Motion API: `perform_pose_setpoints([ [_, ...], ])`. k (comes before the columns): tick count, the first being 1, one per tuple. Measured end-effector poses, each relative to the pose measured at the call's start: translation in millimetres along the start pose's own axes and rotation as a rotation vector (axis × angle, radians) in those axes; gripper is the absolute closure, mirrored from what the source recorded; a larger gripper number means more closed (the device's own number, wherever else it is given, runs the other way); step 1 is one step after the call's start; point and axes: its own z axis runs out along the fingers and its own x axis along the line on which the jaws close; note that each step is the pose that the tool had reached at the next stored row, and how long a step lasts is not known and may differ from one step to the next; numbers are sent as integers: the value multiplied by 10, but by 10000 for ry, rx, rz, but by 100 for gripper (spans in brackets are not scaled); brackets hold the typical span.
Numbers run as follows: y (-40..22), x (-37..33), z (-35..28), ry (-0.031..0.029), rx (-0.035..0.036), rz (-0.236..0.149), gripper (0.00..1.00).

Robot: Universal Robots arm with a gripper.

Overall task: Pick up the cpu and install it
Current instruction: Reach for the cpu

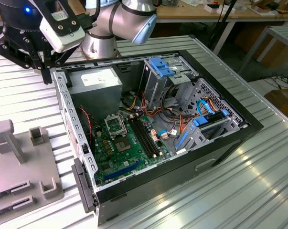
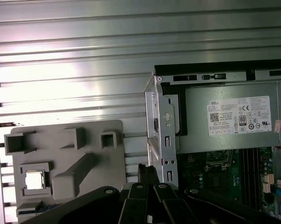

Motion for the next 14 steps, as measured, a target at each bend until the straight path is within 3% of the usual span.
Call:
perform_pose_setpoints([
  [14,-19,211,4,13,0,1,89],
])
